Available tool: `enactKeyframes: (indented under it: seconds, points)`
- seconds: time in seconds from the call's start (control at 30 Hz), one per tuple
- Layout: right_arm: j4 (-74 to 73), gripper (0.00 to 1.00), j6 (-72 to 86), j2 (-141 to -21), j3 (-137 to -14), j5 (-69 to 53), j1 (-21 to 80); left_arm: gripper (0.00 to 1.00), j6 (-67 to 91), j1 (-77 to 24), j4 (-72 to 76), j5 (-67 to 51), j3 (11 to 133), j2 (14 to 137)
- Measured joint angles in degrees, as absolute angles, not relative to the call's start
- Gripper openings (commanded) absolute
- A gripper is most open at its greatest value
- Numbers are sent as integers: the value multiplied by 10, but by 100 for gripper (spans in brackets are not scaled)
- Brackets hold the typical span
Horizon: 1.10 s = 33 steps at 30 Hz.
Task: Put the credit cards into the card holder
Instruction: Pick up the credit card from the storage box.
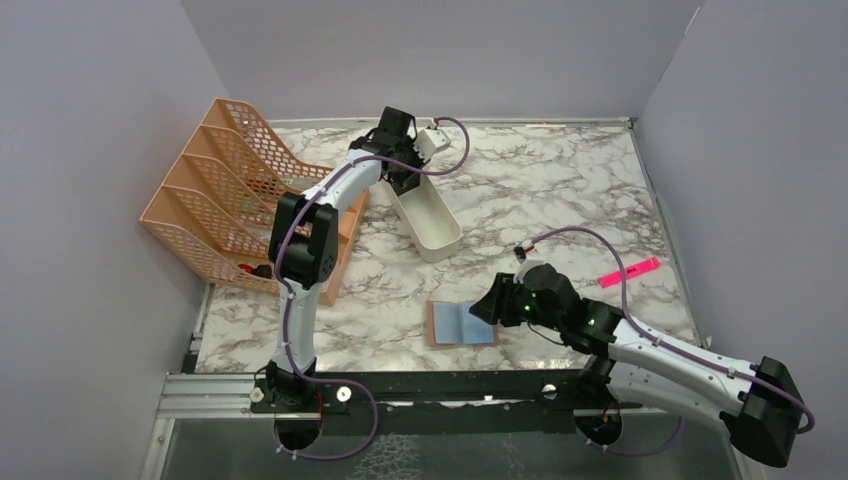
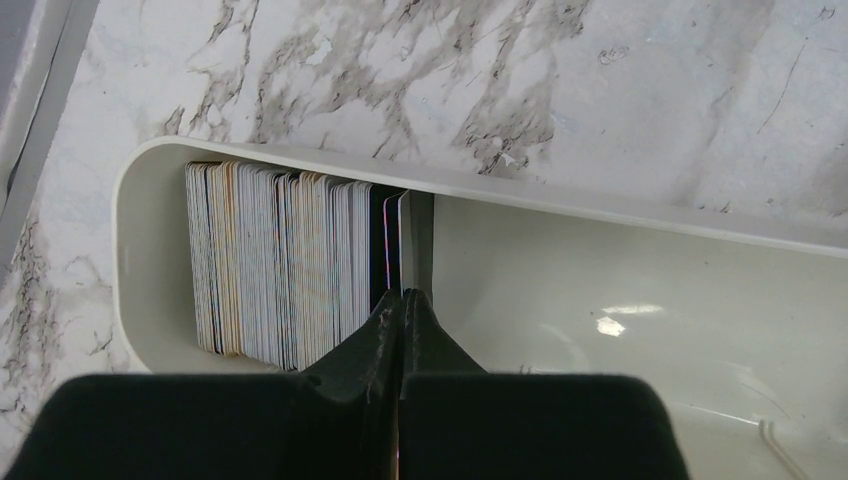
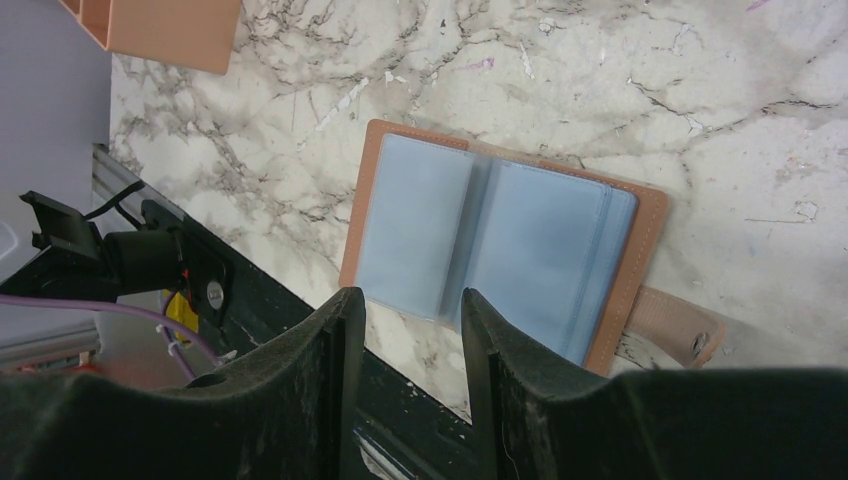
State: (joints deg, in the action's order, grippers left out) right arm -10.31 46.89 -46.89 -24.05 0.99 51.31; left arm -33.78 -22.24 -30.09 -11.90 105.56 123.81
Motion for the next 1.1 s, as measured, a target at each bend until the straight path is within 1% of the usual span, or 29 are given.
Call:
enactKeyframes:
  seconds: [0.2,0.37,0.43,0.77,0.93,1.1]
  points:
    - [-103,46,469,-469,-241,10,513,0,-335,-222,-301,-119,1058,1238]
    - [-102,46,469,-469,-241,10,513,4,-322,-222,-301,-120,1065,1235]
    - [-100,46,469,-470,-241,10,513,0,-320,-222,-301,-120,1065,1232]
    - [-99,46,469,-460,-241,10,513,0,-312,-222,-301,-120,1065,1216]
    - [-99,46,469,-456,-241,9,513,0,-272,-222,-302,-120,1065,1199]
    - [-99,46,471,-455,-241,5,513,0,-189,-222,-302,-132,1062,1151]
